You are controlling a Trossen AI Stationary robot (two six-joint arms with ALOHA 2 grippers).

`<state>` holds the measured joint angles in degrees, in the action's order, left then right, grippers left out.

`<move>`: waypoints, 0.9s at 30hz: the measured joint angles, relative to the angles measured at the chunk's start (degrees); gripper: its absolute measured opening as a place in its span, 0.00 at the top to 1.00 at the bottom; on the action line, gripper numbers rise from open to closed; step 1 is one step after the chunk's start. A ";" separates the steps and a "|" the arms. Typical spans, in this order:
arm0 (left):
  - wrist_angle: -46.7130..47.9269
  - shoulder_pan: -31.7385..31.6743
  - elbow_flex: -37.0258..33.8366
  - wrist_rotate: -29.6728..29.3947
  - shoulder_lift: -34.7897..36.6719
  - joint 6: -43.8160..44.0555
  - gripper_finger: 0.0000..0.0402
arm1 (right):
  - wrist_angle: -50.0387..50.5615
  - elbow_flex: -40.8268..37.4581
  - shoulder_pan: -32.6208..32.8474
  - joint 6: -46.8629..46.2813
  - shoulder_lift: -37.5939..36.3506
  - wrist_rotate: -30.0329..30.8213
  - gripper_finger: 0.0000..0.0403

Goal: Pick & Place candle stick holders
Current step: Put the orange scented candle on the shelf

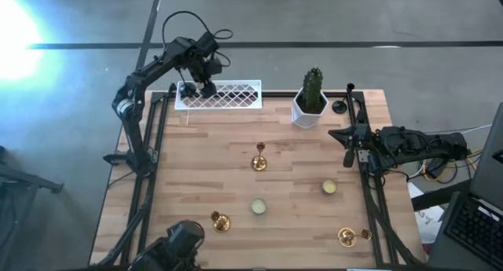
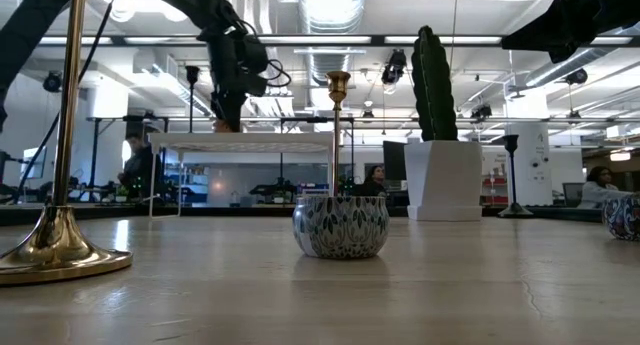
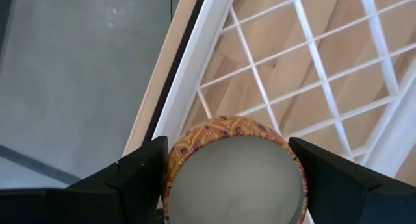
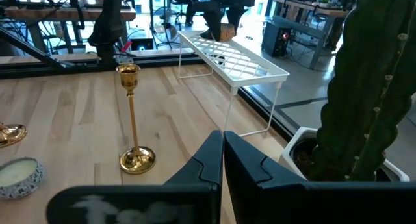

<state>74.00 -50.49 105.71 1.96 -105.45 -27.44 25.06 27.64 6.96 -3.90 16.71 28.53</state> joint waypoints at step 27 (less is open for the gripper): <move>-3.50 -0.69 -5.13 2.98 0.30 -1.06 0.26 | -0.01 0.00 0.01 -0.08 -0.03 0.00 0.98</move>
<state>70.51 -51.18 100.58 4.94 -105.15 -28.51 25.05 27.64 6.98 -3.98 16.68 28.53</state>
